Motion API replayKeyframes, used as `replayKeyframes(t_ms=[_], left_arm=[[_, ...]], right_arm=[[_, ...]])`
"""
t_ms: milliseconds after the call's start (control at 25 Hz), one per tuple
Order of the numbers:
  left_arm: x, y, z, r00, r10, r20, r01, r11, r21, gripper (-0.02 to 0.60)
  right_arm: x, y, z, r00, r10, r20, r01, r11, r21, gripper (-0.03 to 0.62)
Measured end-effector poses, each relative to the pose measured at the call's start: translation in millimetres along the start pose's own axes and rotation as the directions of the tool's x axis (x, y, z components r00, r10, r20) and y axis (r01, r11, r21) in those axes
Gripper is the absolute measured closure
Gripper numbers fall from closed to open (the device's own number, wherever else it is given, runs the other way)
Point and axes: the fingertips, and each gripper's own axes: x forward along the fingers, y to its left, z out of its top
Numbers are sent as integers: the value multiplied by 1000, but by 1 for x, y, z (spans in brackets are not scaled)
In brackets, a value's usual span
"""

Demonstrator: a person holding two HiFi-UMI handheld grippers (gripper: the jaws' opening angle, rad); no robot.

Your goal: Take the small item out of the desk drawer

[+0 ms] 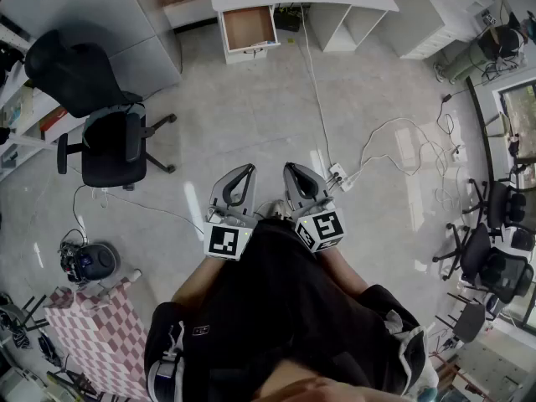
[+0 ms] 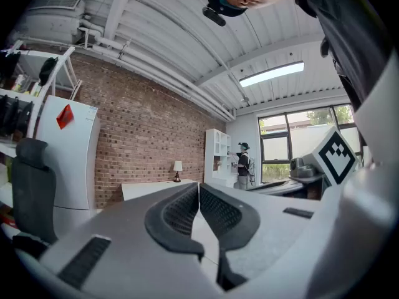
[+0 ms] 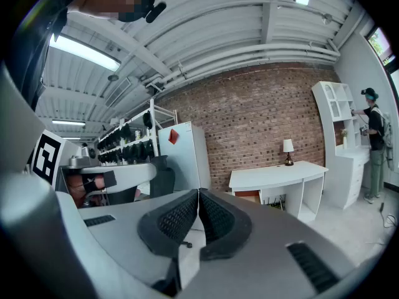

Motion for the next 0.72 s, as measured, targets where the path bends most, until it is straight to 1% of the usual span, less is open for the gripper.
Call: replayKeyframes(t_ms=[400, 560, 640, 720], left_arm=[[-5, 32, -5, 1000, -7, -5, 7, 1000, -24, 569], [-8, 50, -9, 1000, -15, 0, 15, 1000, -27, 569], [-12, 60, -14, 1000, -17, -1, 17, 999, -34, 569], [-14, 70, -21, 1000, -17, -18, 16, 999, -42, 569]], right_arm=[[26, 17, -2, 1000, -12, -10, 12, 1000, 0, 563], [41, 21, -2, 999, -42, -1, 42, 999, 24, 563], [47, 23, -6, 998, -57, -4, 57, 998, 18, 563], [54, 24, -11, 997, -75, -13, 76, 997, 7, 563]])
